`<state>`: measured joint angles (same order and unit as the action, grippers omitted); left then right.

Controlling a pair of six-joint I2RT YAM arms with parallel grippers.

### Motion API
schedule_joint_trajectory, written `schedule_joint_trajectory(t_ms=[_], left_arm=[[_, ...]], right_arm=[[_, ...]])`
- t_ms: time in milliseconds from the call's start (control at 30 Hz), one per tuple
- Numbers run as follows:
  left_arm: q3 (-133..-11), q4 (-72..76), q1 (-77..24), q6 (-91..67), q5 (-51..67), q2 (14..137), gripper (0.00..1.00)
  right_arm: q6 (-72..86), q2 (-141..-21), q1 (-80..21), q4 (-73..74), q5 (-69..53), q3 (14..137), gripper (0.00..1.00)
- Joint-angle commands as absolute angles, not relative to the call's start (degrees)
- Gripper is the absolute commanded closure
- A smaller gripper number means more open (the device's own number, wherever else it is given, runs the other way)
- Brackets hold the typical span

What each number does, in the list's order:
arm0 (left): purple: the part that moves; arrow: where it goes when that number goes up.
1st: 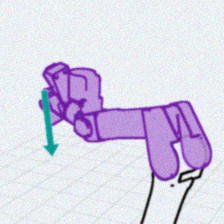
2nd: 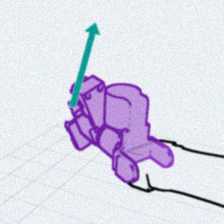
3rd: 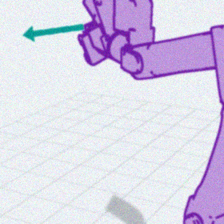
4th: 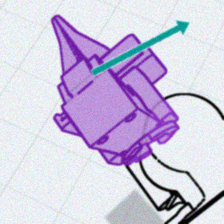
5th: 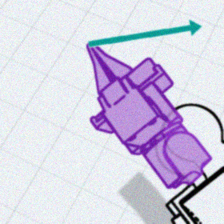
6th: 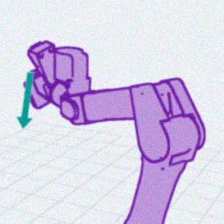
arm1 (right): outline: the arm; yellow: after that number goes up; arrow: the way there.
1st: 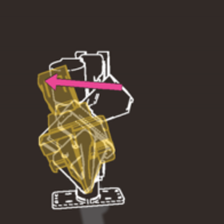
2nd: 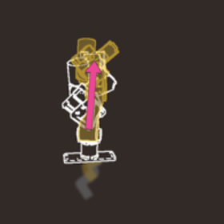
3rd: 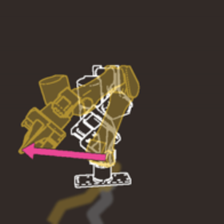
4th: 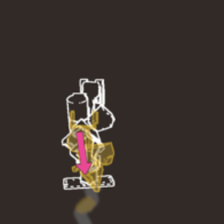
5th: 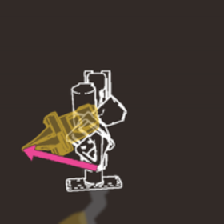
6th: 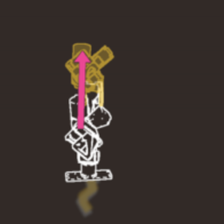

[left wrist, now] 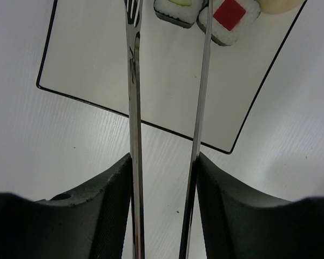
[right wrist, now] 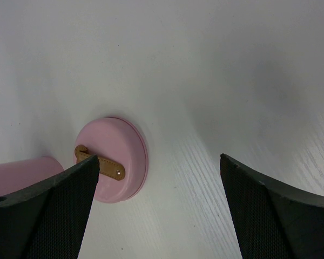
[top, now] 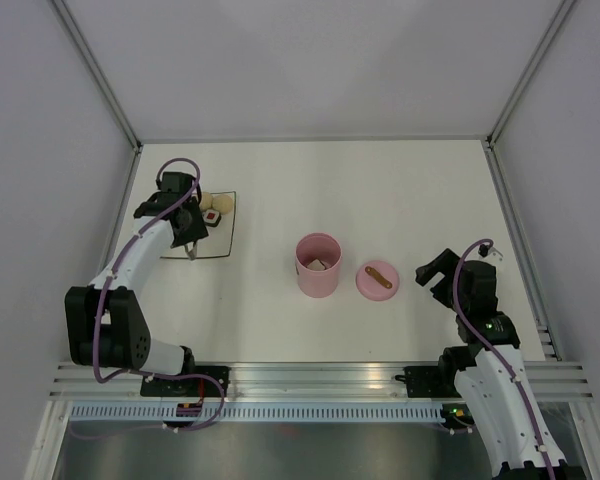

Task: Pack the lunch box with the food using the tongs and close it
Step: Pick up the food using the clamp

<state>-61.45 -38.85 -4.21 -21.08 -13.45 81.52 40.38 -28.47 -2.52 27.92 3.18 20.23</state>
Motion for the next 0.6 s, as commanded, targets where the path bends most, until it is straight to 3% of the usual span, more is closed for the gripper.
schedule_joint_trajectory(t_ms=[0,567], left_arm=[[-63.72,-37.27,-3.16,-20.3,-13.98,82.26,0.47],[-61.0,-40.78,-2.37,-20.13,-21.97,77.79,0.5]], right_arm=[[40.17,-29.09,-2.64,25.58,2.64,19.95,0.02],[39.73,-31.46,-2.72,24.17,2.37,19.69,0.02]])
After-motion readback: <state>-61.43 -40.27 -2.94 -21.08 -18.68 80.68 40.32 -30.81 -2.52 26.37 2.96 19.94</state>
